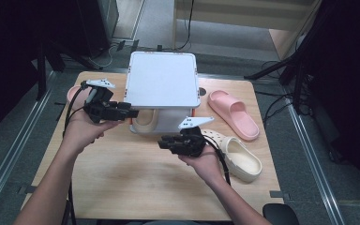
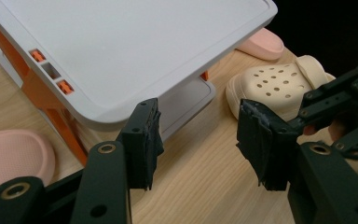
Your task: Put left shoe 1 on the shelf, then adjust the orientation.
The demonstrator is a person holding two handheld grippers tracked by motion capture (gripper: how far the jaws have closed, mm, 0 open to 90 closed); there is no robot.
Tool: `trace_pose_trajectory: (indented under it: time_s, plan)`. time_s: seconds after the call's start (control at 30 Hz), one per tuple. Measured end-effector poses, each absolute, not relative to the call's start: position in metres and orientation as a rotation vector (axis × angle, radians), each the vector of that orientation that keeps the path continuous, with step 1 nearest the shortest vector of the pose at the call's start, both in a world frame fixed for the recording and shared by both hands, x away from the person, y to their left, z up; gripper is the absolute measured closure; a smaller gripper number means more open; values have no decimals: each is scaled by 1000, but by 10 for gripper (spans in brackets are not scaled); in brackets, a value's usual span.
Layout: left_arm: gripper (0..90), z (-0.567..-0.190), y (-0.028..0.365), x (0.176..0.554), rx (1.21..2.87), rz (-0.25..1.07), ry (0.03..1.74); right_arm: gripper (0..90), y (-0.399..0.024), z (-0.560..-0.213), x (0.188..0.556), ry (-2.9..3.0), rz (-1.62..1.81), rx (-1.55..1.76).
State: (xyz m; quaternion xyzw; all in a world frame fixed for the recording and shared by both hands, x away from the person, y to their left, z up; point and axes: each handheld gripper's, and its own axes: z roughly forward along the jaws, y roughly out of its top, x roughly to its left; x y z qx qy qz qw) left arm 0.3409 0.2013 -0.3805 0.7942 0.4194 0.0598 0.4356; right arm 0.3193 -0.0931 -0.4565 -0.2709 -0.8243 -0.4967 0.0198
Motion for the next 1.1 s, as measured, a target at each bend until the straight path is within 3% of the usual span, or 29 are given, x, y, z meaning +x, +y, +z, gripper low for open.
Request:
trace_pose_trajectory:
  time_s: [0.53, 1.1]
  plan:
    - [466, -412, 195, 321, 1995, 188, 1045, 665, -151, -453, 317, -2775, -1479, -824]
    - [462, -433, 177, 324, 2053, 168, 1005, 630, -212, -453, 306, -2791, -1457, -993]
